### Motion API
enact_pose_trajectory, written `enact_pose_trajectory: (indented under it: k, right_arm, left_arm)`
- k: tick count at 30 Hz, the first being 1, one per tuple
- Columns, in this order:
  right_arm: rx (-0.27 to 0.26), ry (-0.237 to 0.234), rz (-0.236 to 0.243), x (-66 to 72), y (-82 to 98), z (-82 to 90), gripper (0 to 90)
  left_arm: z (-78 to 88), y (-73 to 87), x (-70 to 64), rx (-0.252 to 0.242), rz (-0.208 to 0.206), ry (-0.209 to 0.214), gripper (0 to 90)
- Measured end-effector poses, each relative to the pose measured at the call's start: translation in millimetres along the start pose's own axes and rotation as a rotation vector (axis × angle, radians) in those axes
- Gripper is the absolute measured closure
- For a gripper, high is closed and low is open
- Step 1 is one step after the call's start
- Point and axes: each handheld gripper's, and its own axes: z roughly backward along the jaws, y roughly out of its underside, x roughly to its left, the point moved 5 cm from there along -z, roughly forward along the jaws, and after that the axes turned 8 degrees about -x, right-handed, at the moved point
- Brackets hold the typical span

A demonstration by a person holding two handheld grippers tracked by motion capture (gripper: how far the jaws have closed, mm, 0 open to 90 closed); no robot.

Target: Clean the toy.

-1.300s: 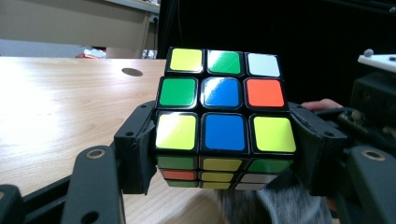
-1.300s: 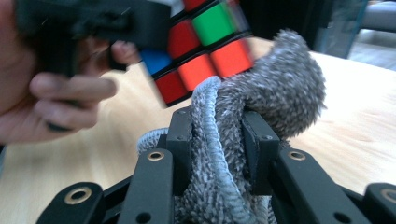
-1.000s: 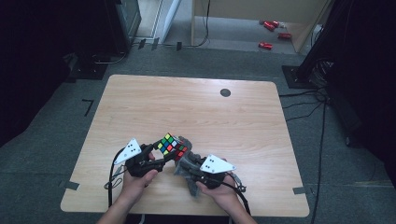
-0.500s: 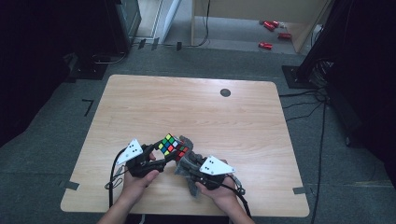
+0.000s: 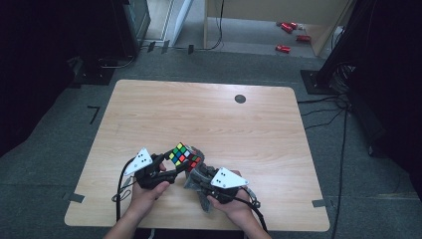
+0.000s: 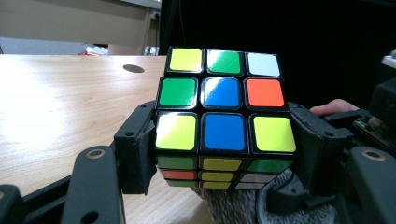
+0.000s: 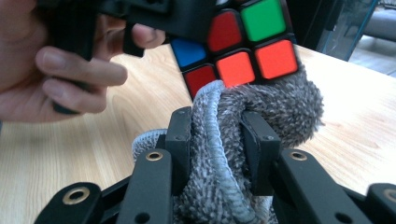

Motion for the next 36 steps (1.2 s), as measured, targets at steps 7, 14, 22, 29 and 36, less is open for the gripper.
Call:
enact_pose_trajectory:
  k: [7,14,22,29,36]
  right_arm:
    - [-0.054,0.059,-0.035,-22.7,-11.1,13.3,68.7]
    - [-0.002,-0.027,0.002,-2.0,-3.5,2.6,69.1]
    - [-0.056,0.045,-0.041,-23.1,-11.9,13.8,69.9]
    - [-0.005,-0.039,-0.011,-0.8,-2.8,1.6,69.8]
    - [-0.058,0.043,-0.046,-19.9,-9.2,10.6,70.2]
  left_arm:
    - [-0.6,0.8,-2.5,0.006,0.001,0.014,35.0]
    - [1.1,-0.4,1.3,0.003,0.01,0.004,34.9]
    - [0.2,0.3,-2.0,0.004,0.007,0.018,34.9]
    - [1.4,-1.6,-0.2,-0.006,0.021,0.017,35.0]
    - [1.3,-1.9,-2.4,-0.008,0.032,0.042,35.0]
